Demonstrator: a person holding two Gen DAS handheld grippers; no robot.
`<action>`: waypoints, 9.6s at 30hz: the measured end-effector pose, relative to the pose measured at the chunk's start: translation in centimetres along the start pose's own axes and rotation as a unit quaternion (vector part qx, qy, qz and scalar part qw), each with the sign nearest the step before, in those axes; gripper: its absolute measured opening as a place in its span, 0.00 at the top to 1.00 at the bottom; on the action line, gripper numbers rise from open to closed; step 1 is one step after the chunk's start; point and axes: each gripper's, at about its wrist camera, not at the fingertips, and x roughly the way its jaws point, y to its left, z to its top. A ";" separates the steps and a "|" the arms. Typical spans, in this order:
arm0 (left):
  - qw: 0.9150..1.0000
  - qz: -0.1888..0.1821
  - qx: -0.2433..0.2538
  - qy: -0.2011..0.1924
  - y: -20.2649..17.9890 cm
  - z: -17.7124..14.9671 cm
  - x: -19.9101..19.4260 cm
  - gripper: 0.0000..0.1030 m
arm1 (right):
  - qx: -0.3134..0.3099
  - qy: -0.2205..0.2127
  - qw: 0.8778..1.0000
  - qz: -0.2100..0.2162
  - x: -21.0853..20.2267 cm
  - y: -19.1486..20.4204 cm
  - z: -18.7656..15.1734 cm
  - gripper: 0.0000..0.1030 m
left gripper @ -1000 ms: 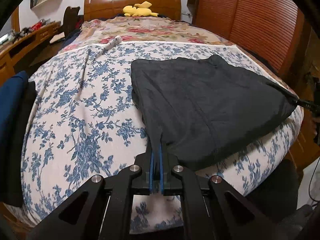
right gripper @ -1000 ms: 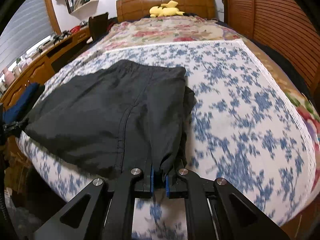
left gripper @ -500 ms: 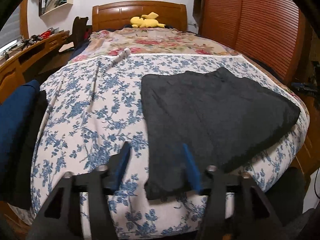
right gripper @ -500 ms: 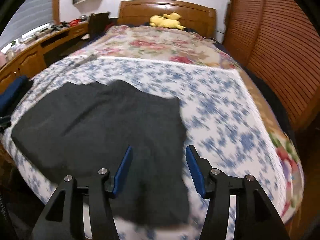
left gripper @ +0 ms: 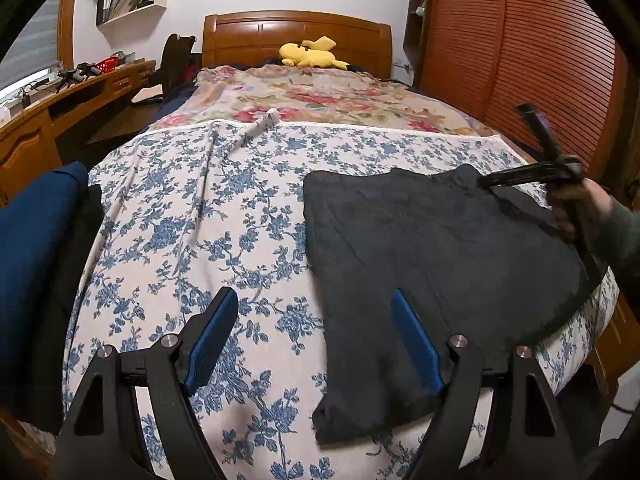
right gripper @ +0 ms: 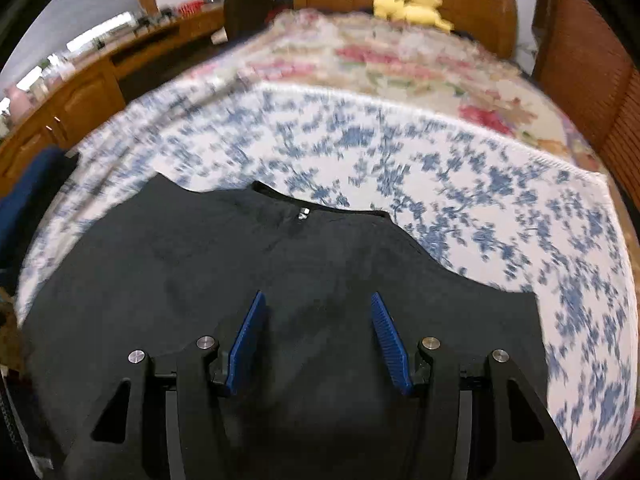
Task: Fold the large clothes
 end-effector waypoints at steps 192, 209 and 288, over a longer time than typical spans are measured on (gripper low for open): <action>0.997 -0.047 0.059 -0.016 -10.0 2.4 -1.3 0.23 | -0.004 -0.124 0.990 0.068 -14.4 11.2 -20.3 0.57; 0.996 -0.068 0.047 0.030 -9.9 1.6 1.1 0.43 | 0.008 -0.120 0.989 0.087 -13.3 9.9 -20.7 0.57; 0.999 0.027 -0.005 0.046 2.4 -4.3 -0.6 0.20 | 0.069 0.022 0.985 0.154 10.8 5.8 1.1 0.12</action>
